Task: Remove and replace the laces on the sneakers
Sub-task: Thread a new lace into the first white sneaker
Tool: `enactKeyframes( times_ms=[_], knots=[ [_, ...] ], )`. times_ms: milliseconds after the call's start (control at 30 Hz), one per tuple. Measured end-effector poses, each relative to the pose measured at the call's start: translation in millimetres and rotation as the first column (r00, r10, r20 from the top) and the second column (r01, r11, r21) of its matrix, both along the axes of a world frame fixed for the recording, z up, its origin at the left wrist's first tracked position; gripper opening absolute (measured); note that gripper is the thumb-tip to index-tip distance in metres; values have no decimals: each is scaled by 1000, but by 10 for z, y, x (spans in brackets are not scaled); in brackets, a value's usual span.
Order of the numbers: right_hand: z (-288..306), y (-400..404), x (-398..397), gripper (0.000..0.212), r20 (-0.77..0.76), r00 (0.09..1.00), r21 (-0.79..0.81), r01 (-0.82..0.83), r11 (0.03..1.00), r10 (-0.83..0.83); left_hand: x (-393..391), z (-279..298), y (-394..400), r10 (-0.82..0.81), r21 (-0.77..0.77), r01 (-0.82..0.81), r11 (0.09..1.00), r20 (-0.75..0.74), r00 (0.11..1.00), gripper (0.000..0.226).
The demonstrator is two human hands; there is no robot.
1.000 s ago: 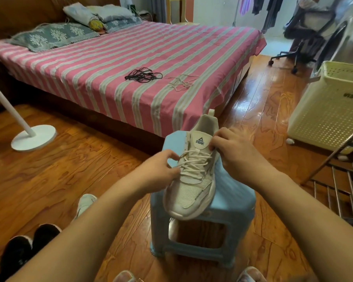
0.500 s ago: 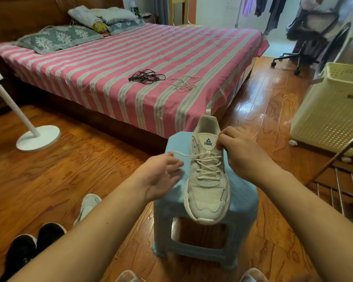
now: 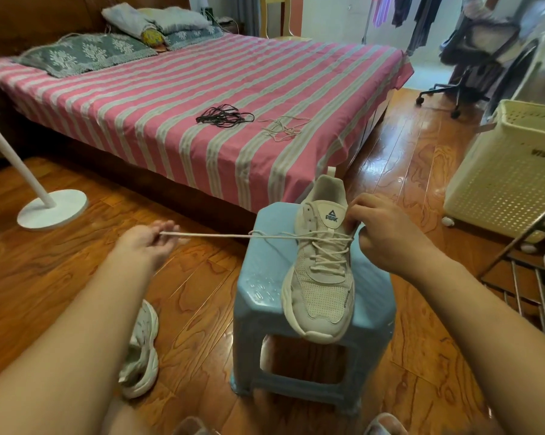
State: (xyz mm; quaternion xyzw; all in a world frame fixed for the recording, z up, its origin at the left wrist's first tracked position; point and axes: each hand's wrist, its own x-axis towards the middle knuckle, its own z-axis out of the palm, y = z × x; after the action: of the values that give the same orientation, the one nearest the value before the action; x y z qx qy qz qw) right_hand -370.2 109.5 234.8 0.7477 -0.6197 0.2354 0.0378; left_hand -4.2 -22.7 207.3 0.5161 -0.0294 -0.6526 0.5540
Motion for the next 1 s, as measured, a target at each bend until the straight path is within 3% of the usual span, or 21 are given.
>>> enactKeyframes(
  times_ms=[100, 200, 300, 367, 433, 467, 533, 567, 600, 633, 733, 800, 867, 933, 1000],
  knots=[
    [-4, -34, -64, 23, 41, 999, -41, 6, 999, -4, 478, -373, -44, 109, 149, -119, 982, 72, 991, 29],
    [-9, -41, -104, 26, 69, 998, -71, -3, 998, 7, 729, -629, -85, 15, 269, -90, 959, 271, 962, 30],
    [-19, -45, -30, 26, 59, 998, -58, -11, 998, 14, 485, -535, -74, -247, 212, 174, 962, 390, 887, 25],
    [-20, -54, 6, 24, 55, 998, -33, 5, 999, -4, 31, -212, 88, -406, 127, 406, 905, 541, 736, 22],
    [-5, -51, 13, 22, 79, 996, 11, 38, 999, -39, -411, 146, 369, -530, 114, 641, 759, 679, 507, 17],
    [6, -41, 10, 22, 93, 995, 30, 44, 999, -46, -592, 279, 537, -634, 133, 759, 638, 650, 419, 18],
    [15, -20, 14, 22, 99, 994, 56, 50, 997, -55, -885, 403, 912, -855, 175, 914, 365, 451, 256, 29],
    [17, -9, 24, 21, 98, 993, 67, 55, 996, -62, -1028, 398, 1100, -917, 189, 945, 268, 349, 190, 36],
    [21, 3, 38, 21, 99, 993, 75, 60, 995, -68, -1171, 346, 1249, -947, 184, 952, 245, 257, 193, 41],
    [21, 11, 54, 21, 102, 992, 80, 66, 995, -74, -1316, 267, 1355, -944, 163, 936, 311, 163, 285, 41],
    [29, 25, 76, 21, 110, 990, 88, 82, 993, -91, -1593, 33, 1372, -728, 121, 732, 670, -86, 680, 28],
    [34, 35, 82, 22, 112, 989, 88, 87, 992, -97, -1615, -38, 1295, -633, 129, 638, 759, -79, 770, 27],
    [41, 40, 84, 22, 119, 988, 94, 92, 991, -103, -1642, -67, 1341, -682, 72, 680, 730, 147, 716, 19],
    [47, 38, 76, 22, 122, 987, 91, 90, 992, -100, -1716, -48, 1467, -675, 21, 792, 610, 537, 506, 22],
    [47, 33, 66, 22, 124, 988, 88, 79, 993, -90, -1780, -52, 1548, -521, -20, 876, 482, 798, 305, 25]
  ],
)
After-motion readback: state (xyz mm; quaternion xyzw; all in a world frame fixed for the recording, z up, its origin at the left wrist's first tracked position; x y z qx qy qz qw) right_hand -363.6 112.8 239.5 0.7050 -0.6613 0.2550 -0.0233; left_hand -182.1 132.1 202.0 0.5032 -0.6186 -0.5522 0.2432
